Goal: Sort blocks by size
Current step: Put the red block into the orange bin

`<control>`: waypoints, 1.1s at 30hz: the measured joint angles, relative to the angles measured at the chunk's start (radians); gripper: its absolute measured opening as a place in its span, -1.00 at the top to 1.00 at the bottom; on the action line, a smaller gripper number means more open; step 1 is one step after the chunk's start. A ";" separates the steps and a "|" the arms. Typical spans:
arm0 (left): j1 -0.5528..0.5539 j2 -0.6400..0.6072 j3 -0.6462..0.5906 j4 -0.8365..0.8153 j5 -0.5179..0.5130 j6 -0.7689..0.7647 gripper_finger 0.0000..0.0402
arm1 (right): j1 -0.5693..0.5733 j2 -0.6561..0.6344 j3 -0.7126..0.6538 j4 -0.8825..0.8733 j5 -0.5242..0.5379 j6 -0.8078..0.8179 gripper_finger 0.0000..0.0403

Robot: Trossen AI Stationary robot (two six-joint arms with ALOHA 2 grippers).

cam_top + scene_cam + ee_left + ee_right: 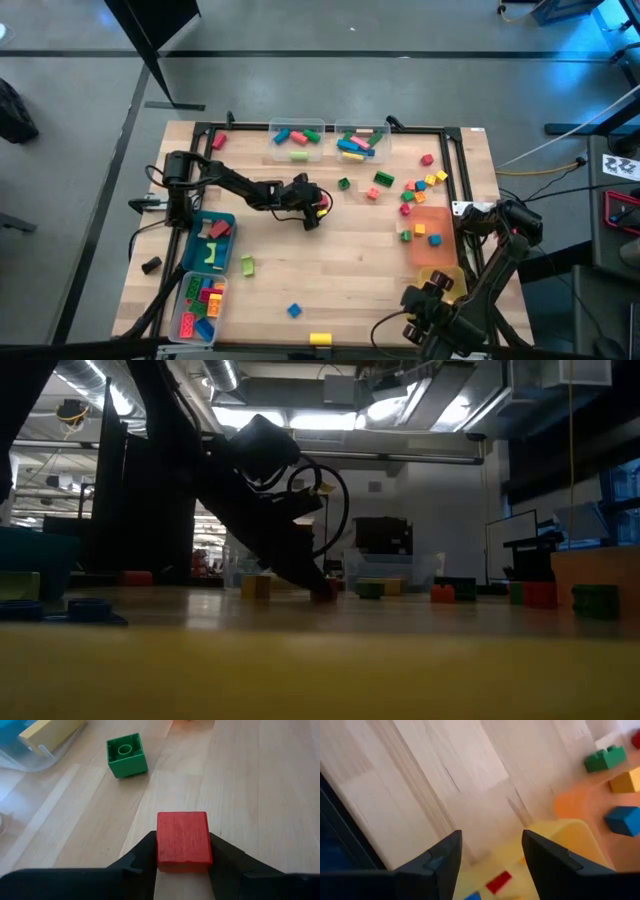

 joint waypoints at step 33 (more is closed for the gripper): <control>-0.214 -0.009 0.151 0.180 0.054 0.313 0.40 | -0.370 -0.398 -0.068 0.013 0.320 -0.476 -0.04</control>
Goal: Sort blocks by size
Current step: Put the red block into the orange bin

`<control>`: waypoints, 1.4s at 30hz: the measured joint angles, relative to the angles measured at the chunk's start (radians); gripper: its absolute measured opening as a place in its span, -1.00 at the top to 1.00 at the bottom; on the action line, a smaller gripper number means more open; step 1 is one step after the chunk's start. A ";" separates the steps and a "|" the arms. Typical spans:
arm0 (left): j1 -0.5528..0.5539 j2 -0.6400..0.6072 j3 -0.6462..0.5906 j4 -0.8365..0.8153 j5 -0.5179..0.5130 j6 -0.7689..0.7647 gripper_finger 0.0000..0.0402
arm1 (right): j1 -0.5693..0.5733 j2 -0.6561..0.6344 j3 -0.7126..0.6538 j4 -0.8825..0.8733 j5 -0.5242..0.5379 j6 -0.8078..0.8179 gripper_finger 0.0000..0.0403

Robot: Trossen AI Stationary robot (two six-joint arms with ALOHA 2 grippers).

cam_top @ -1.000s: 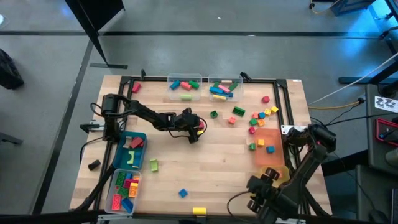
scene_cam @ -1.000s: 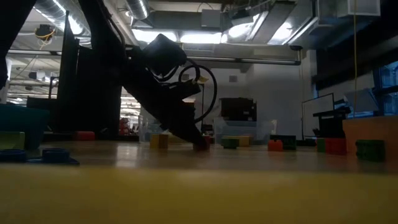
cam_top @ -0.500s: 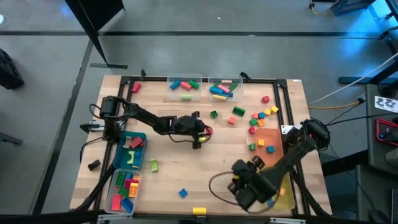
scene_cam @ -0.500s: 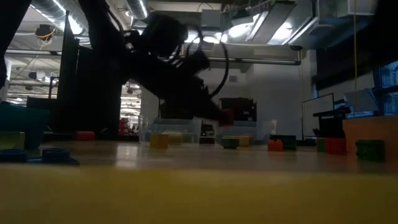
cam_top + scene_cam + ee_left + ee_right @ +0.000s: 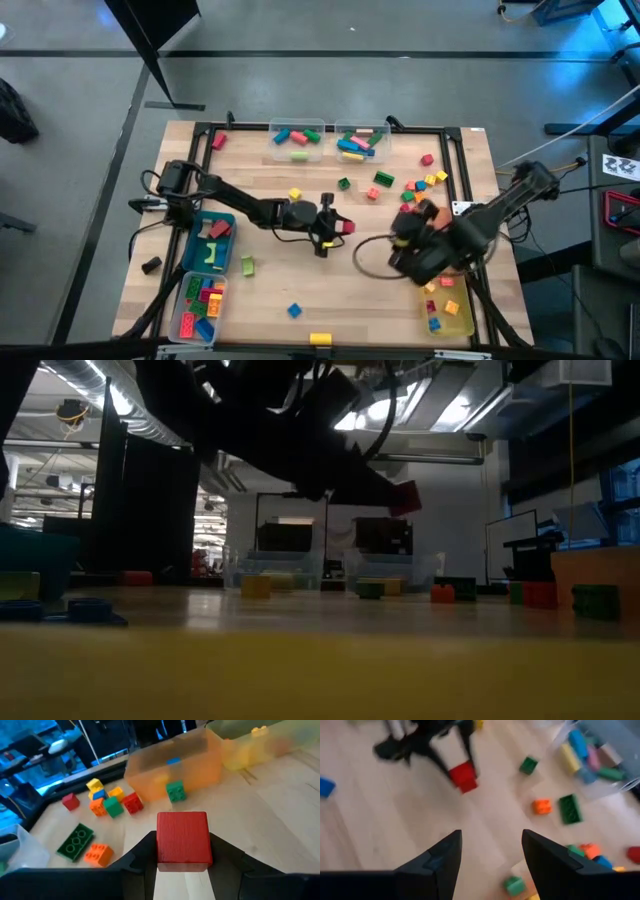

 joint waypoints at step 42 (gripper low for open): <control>-0.102 0.000 0.030 0.154 -0.036 0.053 0.38 | -0.003 -0.089 -0.869 1.714 0.229 0.162 -0.04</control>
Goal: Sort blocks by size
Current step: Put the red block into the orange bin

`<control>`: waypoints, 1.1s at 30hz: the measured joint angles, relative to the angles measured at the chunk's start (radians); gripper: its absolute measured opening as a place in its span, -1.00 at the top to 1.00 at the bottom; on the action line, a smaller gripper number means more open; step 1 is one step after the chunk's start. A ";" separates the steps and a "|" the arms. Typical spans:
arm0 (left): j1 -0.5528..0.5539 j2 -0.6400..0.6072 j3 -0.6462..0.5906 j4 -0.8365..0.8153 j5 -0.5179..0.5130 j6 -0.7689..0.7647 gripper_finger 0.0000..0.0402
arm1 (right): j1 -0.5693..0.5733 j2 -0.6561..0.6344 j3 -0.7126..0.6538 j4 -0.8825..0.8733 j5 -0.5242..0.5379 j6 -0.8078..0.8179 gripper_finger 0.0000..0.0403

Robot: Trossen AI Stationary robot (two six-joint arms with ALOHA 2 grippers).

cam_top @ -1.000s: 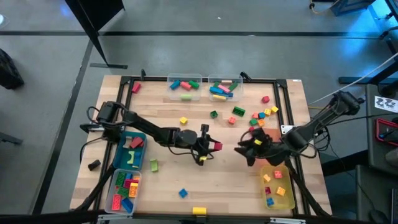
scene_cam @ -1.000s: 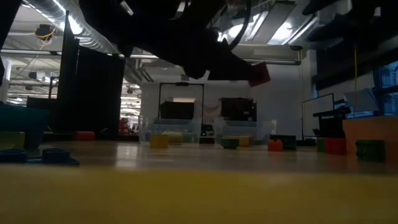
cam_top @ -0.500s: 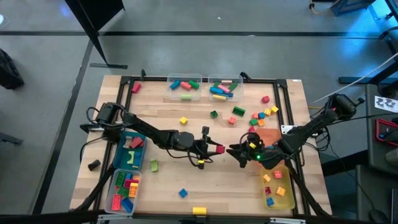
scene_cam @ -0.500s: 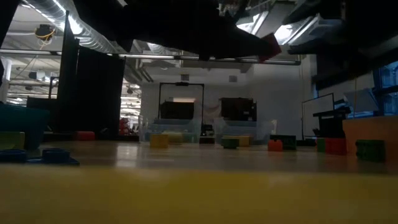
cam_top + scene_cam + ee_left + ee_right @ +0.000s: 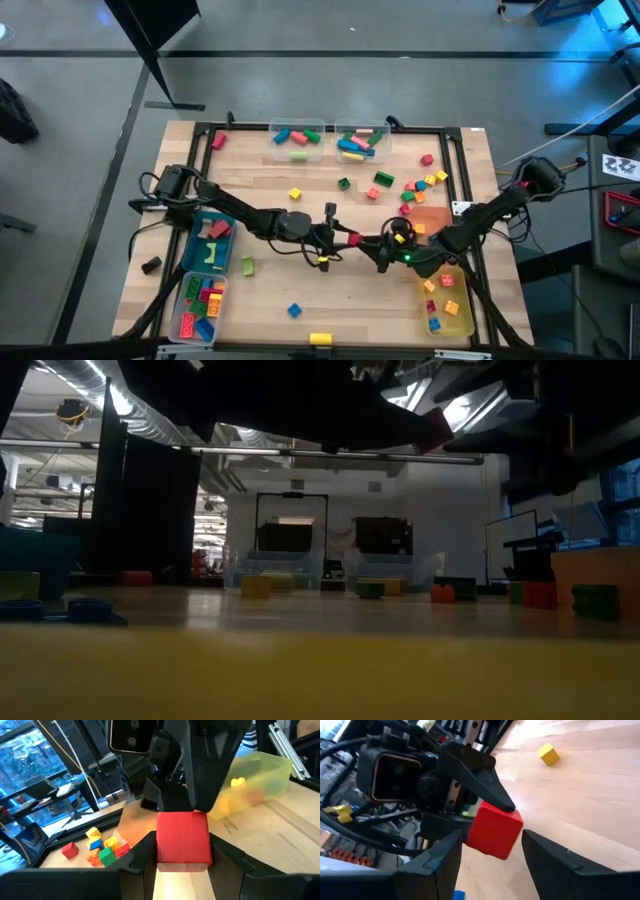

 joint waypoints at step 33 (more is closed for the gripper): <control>-0.009 0.000 0.000 -0.027 -0.002 0.105 0.38 | -0.104 0.005 0.000 0.012 -0.183 0.068 0.29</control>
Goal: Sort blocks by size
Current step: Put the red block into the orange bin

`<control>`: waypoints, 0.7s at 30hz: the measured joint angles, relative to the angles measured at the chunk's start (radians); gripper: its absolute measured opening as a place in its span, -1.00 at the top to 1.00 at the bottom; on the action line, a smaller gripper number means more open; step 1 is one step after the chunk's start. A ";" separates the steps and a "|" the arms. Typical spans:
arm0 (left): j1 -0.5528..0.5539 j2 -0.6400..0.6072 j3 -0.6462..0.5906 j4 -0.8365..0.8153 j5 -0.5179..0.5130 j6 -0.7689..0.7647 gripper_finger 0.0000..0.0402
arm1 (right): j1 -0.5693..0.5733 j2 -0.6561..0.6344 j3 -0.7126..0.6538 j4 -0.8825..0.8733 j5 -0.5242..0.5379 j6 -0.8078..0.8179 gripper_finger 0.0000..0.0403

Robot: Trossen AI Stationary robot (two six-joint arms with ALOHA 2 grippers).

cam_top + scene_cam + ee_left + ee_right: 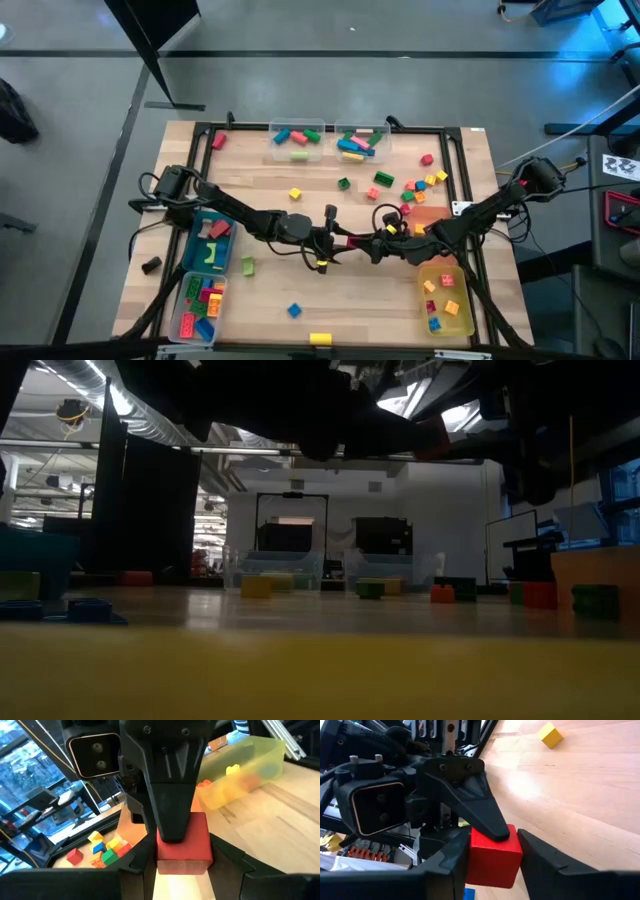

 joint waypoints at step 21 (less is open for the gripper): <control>-0.001 0.000 0.000 -0.102 -0.197 -0.138 -0.13 | 0.001 -0.130 0.001 -0.271 0.009 -0.002 0.24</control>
